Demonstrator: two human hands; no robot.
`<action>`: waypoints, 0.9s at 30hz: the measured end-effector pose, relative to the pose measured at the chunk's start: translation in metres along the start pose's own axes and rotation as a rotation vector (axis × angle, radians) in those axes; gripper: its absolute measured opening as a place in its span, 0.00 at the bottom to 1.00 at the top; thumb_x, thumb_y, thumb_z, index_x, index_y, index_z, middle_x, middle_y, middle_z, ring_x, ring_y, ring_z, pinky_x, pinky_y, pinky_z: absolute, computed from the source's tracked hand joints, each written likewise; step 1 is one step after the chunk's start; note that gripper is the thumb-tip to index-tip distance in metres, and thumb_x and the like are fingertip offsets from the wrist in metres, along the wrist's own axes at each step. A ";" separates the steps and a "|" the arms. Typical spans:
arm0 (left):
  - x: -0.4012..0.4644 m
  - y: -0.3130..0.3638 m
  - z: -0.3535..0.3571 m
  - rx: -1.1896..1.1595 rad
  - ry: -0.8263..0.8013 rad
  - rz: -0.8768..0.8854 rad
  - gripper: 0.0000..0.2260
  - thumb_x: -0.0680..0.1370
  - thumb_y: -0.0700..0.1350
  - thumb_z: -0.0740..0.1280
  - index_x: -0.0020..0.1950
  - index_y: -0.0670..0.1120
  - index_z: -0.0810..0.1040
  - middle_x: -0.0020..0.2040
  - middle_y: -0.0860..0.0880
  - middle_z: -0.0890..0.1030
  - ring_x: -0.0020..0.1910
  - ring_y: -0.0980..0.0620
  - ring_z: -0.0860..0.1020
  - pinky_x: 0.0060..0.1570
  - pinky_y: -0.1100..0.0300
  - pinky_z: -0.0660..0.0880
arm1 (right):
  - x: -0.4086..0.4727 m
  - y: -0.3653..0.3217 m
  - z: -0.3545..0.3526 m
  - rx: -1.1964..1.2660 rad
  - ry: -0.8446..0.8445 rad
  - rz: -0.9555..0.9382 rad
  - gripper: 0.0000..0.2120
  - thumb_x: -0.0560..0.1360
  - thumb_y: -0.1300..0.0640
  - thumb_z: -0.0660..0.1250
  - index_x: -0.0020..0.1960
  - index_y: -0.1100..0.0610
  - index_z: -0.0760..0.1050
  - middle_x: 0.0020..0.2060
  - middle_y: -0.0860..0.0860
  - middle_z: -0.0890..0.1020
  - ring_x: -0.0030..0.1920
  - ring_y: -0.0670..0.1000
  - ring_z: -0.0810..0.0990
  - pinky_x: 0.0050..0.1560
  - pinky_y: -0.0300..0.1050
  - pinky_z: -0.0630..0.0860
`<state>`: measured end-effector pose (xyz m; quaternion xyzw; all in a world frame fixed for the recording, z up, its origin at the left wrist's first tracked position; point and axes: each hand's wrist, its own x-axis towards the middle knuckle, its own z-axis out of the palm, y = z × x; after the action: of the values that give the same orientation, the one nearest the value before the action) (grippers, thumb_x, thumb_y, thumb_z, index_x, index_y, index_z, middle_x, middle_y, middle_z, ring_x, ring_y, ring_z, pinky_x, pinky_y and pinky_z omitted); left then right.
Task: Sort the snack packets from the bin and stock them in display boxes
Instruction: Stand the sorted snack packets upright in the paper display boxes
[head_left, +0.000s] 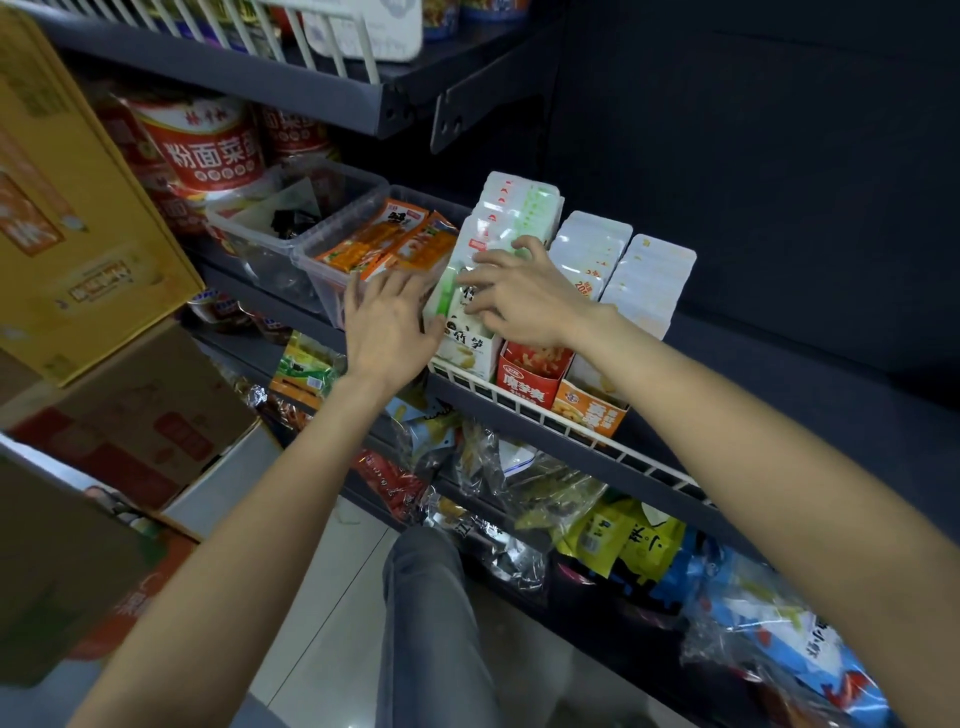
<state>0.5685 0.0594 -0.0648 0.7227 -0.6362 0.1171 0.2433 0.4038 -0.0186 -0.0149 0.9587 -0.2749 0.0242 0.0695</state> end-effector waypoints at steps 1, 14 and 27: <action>-0.002 -0.001 0.000 0.017 0.005 0.009 0.20 0.76 0.50 0.64 0.67 0.49 0.73 0.64 0.49 0.76 0.66 0.46 0.69 0.70 0.42 0.54 | 0.002 0.001 -0.002 -0.031 -0.046 -0.002 0.17 0.80 0.52 0.54 0.61 0.45 0.78 0.72 0.43 0.66 0.74 0.50 0.58 0.70 0.55 0.47; -0.005 0.000 0.001 0.022 -0.037 0.006 0.21 0.79 0.51 0.60 0.72 0.51 0.67 0.69 0.50 0.71 0.70 0.47 0.64 0.70 0.40 0.51 | -0.005 0.012 -0.016 -0.186 -0.253 -0.102 0.20 0.82 0.47 0.48 0.73 0.44 0.63 0.76 0.44 0.56 0.77 0.48 0.47 0.72 0.62 0.32; 0.032 0.035 -0.011 -0.335 -0.059 -0.099 0.30 0.78 0.53 0.64 0.75 0.41 0.59 0.72 0.41 0.67 0.71 0.43 0.65 0.69 0.49 0.62 | -0.028 0.017 -0.019 0.077 0.283 0.355 0.21 0.80 0.55 0.57 0.72 0.55 0.67 0.72 0.53 0.66 0.72 0.54 0.61 0.72 0.47 0.52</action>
<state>0.5412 0.0350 -0.0327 0.7057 -0.6173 -0.0239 0.3470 0.3705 -0.0158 0.0033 0.8843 -0.4256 0.1808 0.0652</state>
